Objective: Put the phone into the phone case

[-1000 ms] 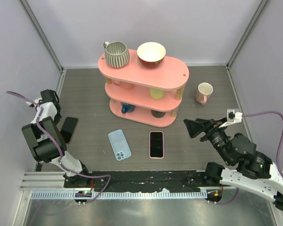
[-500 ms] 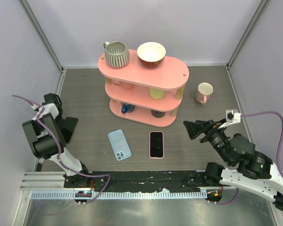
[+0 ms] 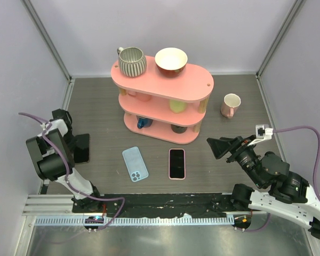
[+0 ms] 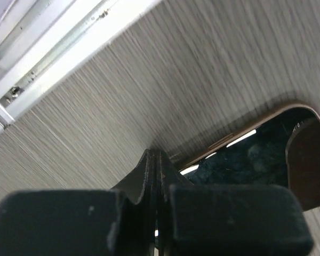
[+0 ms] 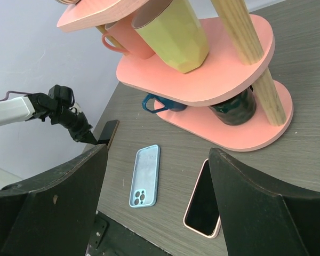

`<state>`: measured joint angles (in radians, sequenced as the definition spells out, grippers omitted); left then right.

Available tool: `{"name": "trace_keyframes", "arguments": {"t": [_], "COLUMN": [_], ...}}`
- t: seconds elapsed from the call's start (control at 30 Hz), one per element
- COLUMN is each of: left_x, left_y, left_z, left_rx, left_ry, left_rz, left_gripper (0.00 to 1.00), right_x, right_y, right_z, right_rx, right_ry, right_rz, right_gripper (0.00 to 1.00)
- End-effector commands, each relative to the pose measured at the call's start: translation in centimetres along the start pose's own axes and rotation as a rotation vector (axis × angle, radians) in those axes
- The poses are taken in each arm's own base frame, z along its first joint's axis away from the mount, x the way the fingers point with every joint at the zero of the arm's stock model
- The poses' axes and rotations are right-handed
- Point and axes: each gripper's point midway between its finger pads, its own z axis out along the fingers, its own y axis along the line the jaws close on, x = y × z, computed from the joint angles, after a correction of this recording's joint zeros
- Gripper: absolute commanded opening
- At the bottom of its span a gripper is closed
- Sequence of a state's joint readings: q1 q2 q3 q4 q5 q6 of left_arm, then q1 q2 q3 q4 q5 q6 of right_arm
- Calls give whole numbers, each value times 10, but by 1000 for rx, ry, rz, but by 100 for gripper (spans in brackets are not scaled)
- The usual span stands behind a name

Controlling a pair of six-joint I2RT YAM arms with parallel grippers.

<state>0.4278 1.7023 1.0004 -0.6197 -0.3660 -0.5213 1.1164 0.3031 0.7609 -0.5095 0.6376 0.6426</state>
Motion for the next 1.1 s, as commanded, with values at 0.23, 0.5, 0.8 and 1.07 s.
{"name": "trace_keyframes", "arguments": {"t": [0.23, 0.5, 0.8, 1.07], "left_x": [39, 25, 24, 25], "left_y": [-38, -39, -53, -95], "left_z": [-33, -71, -88, -113], "left_rx": [205, 351, 371, 409], "left_ry": [30, -108, -20, 10], "left_rz": [70, 189, -194, -483], "left_gripper": [1, 85, 92, 94], "right_x": [-2, -7, -7, -13], "right_y": [13, 7, 3, 0], "right_z": [1, -3, -3, -5], "right_rx": [-51, -39, -24, -8], "right_ry": [-5, -25, -26, -43], "right_rz": [43, 43, 17, 5], "right_gripper": [82, 82, 82, 82]}}
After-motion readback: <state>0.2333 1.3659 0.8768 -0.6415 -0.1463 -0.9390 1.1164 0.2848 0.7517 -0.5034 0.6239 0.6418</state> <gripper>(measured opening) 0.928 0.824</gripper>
